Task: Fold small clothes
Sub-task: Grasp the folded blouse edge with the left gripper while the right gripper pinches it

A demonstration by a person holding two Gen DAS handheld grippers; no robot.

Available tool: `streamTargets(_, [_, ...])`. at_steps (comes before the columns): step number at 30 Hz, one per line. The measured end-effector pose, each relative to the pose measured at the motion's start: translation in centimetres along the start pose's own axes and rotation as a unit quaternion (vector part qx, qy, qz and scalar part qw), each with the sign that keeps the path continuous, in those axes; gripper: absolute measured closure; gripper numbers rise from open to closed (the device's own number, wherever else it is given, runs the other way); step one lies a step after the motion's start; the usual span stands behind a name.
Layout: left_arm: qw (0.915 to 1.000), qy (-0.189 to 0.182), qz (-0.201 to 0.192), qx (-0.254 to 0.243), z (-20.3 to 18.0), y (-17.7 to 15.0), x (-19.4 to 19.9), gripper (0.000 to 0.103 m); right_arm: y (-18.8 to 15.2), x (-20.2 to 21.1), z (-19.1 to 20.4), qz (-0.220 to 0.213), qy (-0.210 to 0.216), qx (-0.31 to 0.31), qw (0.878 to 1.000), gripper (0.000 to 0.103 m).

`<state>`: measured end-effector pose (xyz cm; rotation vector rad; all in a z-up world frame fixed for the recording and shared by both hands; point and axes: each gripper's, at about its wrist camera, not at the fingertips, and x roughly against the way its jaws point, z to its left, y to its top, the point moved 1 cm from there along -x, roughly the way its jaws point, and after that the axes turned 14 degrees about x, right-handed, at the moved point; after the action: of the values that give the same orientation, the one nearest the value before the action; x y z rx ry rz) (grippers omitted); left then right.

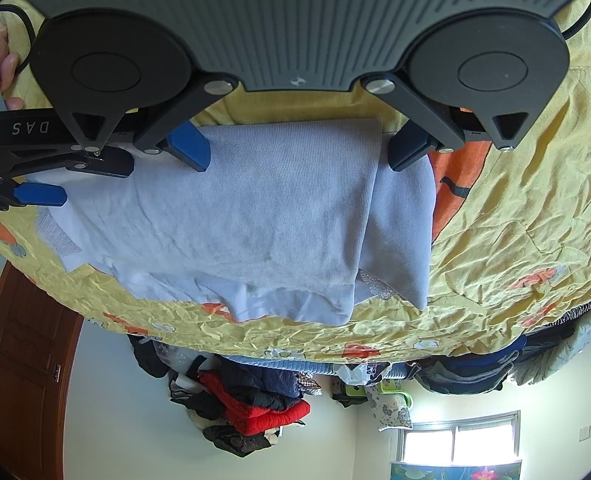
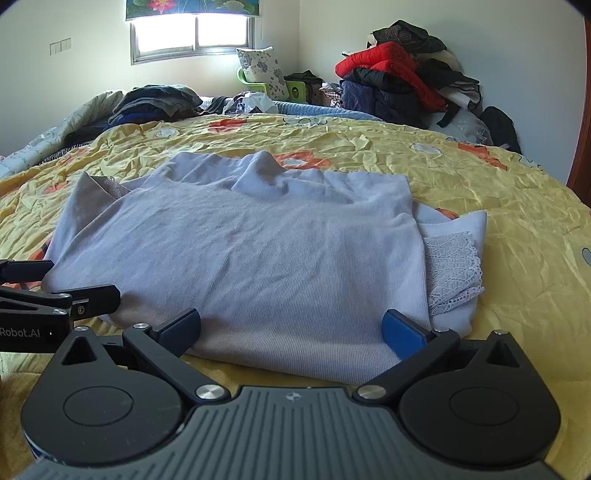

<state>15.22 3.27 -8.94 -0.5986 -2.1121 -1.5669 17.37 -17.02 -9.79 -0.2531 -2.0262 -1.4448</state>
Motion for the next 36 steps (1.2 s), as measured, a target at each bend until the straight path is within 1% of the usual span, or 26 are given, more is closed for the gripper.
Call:
streamTargets(3, [1.0,-0.004,-0.003,0.0,0.2,-0.1,0.4,0.0,0.0,0.0,0.0,0.001,-0.001,0.002,1.0,0.0])
streamTargets(5, [0.9997,-0.015,-0.013,0.013,0.7,0.0,1.4,0.0,0.0,0.1,-0.1,-0.001,0.0,0.0,1.0,0.0])
streamTargets(7, [0.9986,-0.034,-0.021,0.035,1.9,0.6,2.8,0.0,-0.2,0.7,-0.3,-0.017,0.003,-0.011,1.0,0.0])
streamTargets(8, [0.998,-0.036,-0.032,0.04,2.6,1.2,3.5,0.0,-0.3,1.1,-0.4,-0.026,0.004,-0.019,0.999,0.0])
streamTargets(10, [0.9979,-0.013,-0.052,0.037,4.0,3.0,4.2,0.0,-0.2,2.0,0.0,-0.037,0.005,-0.032,0.999,0.0])
streamTargets(12, [0.9974,0.011,-0.057,0.044,5.9,5.3,3.8,0.0,0.3,2.7,1.4,-0.05,0.016,-0.014,0.998,0.0])
streamTargets(13, [0.9971,0.016,-0.051,0.054,6.8,6.5,3.1,0.0,0.8,3.1,2.7,-0.058,0.019,0.013,0.998,0.0])
streamTargets(15, [0.9964,0.016,-0.023,0.08,8.4,8.8,1.6,0.0,1.6,3.7,5.7,-0.069,0.007,0.085,0.994,0.0])
streamTargets(17, [0.9933,-0.007,0.016,0.114,10.0,10.6,-0.3,0.0,2.1,3.9,8.7,-0.074,-0.005,0.158,0.985,0.0])
streamTargets(19, [0.9892,-0.037,0.054,0.131,10.7,11.8,-2.3,0.0,2.4,3.7,11.2,-0.07,-0.018,0.217,0.973,0.0])
streamTargets(21, [0.9847,-0.05,0.084,0.144,10.8,12.5,-4.1,0.0,2.3,3.2,13.3,-0.065,-0.035,0.265,0.961,0.0])
streamTargets(23, [0.9795,-0.069,0.107,0.157,10.9,12.6,-5.7,0.0,2.2,2.6,14.7,-0.058,-0.051,0.301,0.95,0.0])
streamTargets(25, [0.9745,-0.087,0.125,0.165,10.8,12.8,-7.0,0.0,2.3,2.5,15.5,-0.063,-0.074,0.317,0.943,0.0])
streamTargets(27, [0.9683,-0.113,0.143,0.171,10.6,12.9,-8.0,0.0,2.6,2.1,16.1,-0.062,-0.089,0.328,0.939,0.0])
streamTargets(28, [0.966,-0.119,0.15,0.174,10.5,13.0,-8.6,0.0,2.8,1.9,16.3,-0.062,-0.095,0.33,0.937,0.0])
streamTargets(31, [0.9583,-0.14,0.171,0.181,10.2,13.0,-10.0,0.0,3.4,1.0,17.0,-0.064,-0.109,0.33,0.936,0.0])
streamTargets(35, [0.9486,-0.173,0.18,0.195,9.8,13.5,-11.4,0.0,4.2,-0.3,17.7,-0.067,-0.119,0.32,0.938,0.0])
streamTargets(36, [0.9445,-0.18,0.184,0.204,9.8,13.6,-11.8,0.0,4.5,-0.7,17.8,-0.068,-0.121,0.318,0.938,0.0])
